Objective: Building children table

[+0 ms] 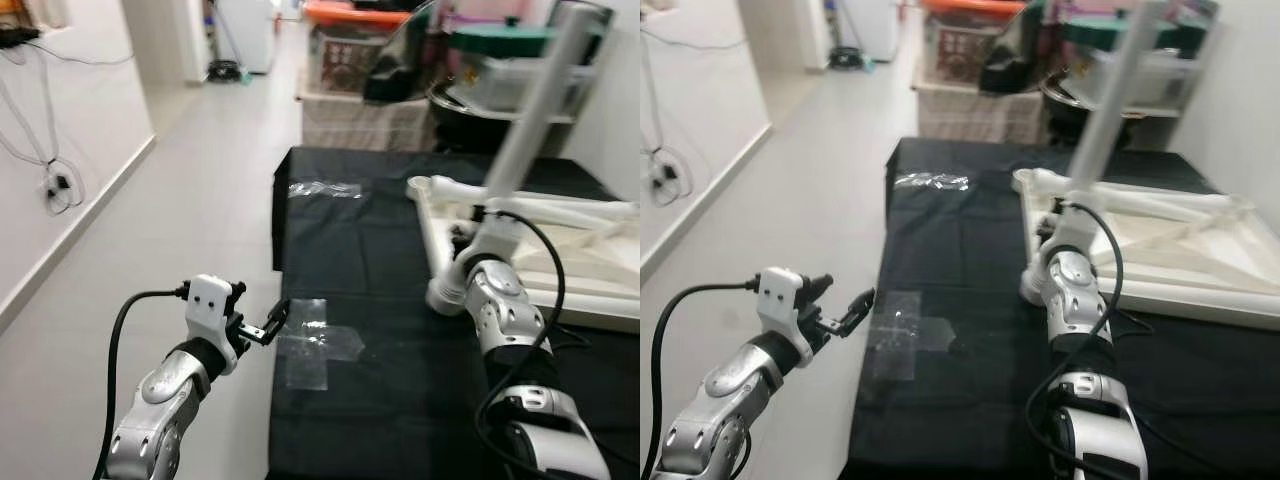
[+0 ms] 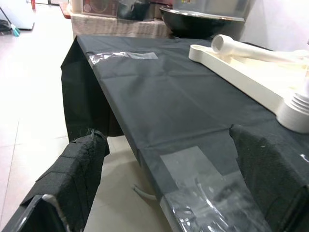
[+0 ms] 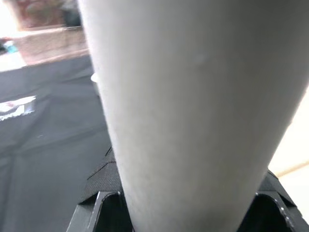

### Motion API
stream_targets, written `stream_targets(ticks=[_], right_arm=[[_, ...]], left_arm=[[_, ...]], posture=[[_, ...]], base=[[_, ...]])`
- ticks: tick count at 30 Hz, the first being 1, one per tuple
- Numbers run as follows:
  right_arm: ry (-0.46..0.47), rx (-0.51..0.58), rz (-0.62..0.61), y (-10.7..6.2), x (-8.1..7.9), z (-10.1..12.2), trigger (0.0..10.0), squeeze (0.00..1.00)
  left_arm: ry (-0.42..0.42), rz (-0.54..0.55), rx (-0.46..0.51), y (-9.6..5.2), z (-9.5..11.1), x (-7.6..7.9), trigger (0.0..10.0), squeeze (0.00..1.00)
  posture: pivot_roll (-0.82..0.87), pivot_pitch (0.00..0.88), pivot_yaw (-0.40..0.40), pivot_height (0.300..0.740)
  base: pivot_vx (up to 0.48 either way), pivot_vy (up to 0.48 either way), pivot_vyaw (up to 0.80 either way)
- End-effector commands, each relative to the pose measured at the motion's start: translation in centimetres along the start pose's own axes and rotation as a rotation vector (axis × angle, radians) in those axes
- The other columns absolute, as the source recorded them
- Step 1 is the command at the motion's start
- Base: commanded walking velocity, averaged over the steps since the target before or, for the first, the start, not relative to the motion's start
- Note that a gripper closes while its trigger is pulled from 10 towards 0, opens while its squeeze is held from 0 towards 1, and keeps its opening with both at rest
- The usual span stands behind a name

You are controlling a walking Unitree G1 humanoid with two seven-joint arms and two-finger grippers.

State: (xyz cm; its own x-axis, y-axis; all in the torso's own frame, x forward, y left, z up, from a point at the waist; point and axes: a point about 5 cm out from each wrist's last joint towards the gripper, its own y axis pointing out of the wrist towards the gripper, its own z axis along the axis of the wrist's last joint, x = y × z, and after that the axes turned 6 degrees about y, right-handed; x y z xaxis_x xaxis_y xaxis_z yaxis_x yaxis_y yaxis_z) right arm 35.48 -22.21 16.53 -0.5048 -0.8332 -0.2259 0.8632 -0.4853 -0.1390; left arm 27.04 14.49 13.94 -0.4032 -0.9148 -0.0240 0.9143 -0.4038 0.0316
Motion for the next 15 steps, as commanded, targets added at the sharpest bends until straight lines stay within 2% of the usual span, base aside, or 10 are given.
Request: stream_targets(ticks=[1,2,4,5,6,8,9,11,14,15], right_arm=[[-0.003,-0.129,-0.082,-1.5,0.8,-3.3,0.0,0.00],[-0.003,-0.129,-0.082,-1.5,0.8,-3.3,0.0,0.00],[-0.041,-0.125,-0.007,-3.1,-1.0,-3.6,0.0,0.00],[-0.041,-0.125,-0.007,-3.1,-1.0,-3.6,0.0,0.00],[-0.064,-0.124,0.078,-3.1,-2.2,-3.2,10.0,0.00],[-0.010,-0.088,0.148,-3.1,-2.8,-2.5,10.0,0.00],[-0.007,-0.053,0.211,-2.6,-3.2,-1.6,10.0,1.00],[-0.010,-0.028,0.222,-1.5,-3.1,-0.2,10.0,1.00],[-0.023,-0.026,0.213,-1.3,-3.0,0.2,10.0,1.00],[0.003,-0.008,0.302,-0.5,-3.4,1.4,10.0,0.00]], left_arm=[[0.001,-0.014,-0.011,0.0,-0.2,0.5,10.0,0.00],[0.001,-0.014,-0.011,0.0,-0.2,0.5,10.0,0.00],[0.001,-0.017,-0.015,-0.1,-0.2,0.5,10.0,0.00],[0.001,-0.017,-0.015,-0.1,-0.2,0.5,10.0,0.00],[0.001,-0.016,-0.017,-0.2,-0.3,0.4,10.0,0.00],[0.001,-0.014,-0.018,-0.2,-0.3,0.3,10.0,0.00],[0.000,-0.014,-0.018,-0.2,-0.3,0.3,10.0,0.00],[-0.004,-0.016,-0.016,-0.1,-0.3,0.4,10.0,0.00],[-0.005,-0.017,-0.015,-0.1,-0.3,0.4,10.0,0.00],[-0.007,-0.019,-0.013,0.0,-0.3,0.5,10.0,0.00]], posture=[[0.09,0.000,-0.077,0.740],[0.09,0.000,-0.077,0.740],[0.09,0.000,-0.078,0.740],[0.09,0.000,-0.078,0.740],[0.09,0.000,-0.079,0.740],[0.09,0.000,-0.079,0.740],[0.08,0.000,-0.080,0.740],[0.08,0.000,-0.080,0.740],[0.08,0.000,-0.080,0.740],[0.08,0.000,-0.077,0.740]], base=[[0.000,0.000,0.00],[0.000,0.000,0.00],[0.000,0.000,0.00],[0.000,0.000,0.00],[0.000,0.000,0.00],[0.000,0.000,0.00],[0.000,0.000,0.00],[0.000,0.000,0.00],[0.000,0.000,0.00],[0.000,0.000,0.00]])
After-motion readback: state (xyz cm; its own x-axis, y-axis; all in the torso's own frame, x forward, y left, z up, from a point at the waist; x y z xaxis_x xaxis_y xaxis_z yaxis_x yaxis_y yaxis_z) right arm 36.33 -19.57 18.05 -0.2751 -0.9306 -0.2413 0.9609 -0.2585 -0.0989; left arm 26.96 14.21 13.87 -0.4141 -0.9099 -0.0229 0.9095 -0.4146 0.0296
